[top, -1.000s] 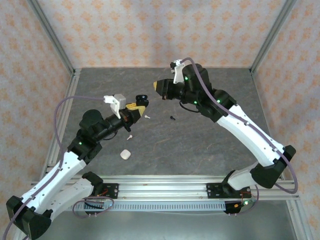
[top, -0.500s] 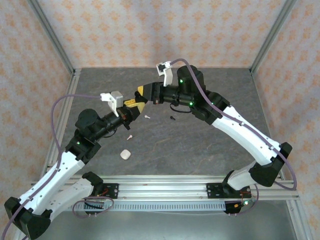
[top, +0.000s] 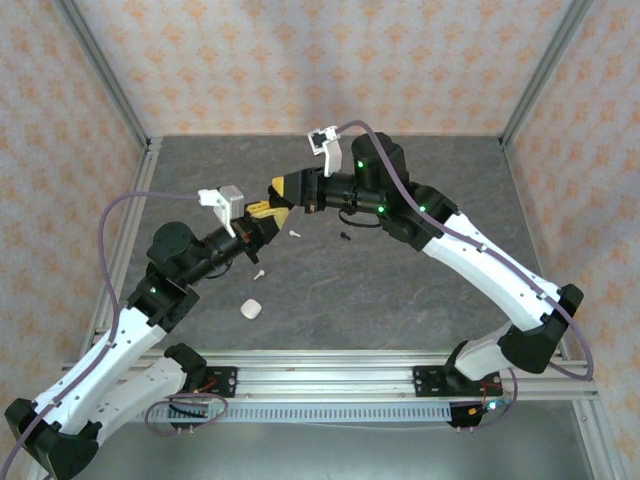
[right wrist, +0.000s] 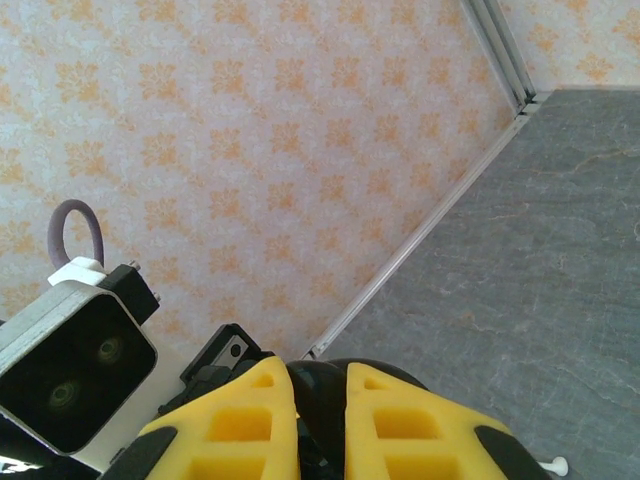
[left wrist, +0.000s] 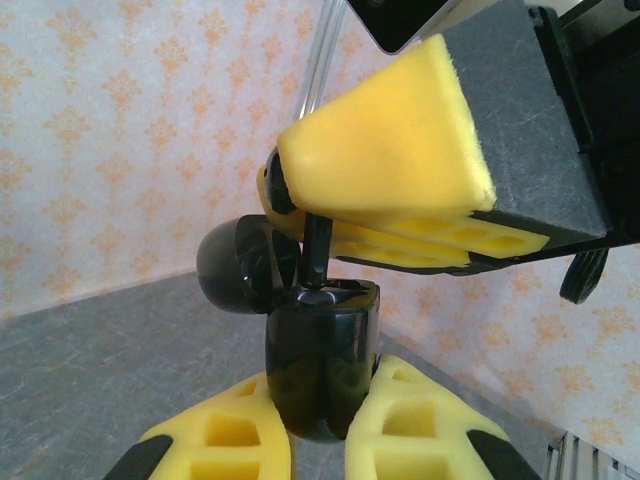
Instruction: Insert wireless bluetooth earbuds into charging case
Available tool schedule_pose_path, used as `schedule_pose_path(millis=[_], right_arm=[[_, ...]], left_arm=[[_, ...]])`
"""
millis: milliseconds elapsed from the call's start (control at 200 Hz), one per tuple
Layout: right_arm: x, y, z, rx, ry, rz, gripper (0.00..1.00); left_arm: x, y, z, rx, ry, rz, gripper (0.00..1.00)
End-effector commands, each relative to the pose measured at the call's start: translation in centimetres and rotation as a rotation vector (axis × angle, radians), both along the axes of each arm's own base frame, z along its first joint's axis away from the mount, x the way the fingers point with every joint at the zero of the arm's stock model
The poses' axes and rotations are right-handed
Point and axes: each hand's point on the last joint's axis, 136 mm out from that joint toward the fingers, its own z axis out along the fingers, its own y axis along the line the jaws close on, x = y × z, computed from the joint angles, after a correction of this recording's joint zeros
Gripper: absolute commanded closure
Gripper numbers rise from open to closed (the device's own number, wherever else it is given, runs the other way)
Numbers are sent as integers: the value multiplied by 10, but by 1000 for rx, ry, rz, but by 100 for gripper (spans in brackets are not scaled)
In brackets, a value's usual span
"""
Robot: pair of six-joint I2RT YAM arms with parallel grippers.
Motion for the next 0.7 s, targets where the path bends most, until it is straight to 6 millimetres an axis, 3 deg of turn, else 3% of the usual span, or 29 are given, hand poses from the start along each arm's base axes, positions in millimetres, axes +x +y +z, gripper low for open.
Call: schedule_pose_path(millis=[0, 290, 691], right_arm=[[-14, -4, -3, -25, -21, 47, 86], [-22, -3, -4, -23, -3, 88, 87], [-25, -1, -29, -86, 48, 113, 85]], left_arm=[[-8, 7, 31, -44, -83, 20, 100], [-6, 4, 31, -51, -79, 17, 100], [-7, 3, 32, -53, -80, 18, 100]])
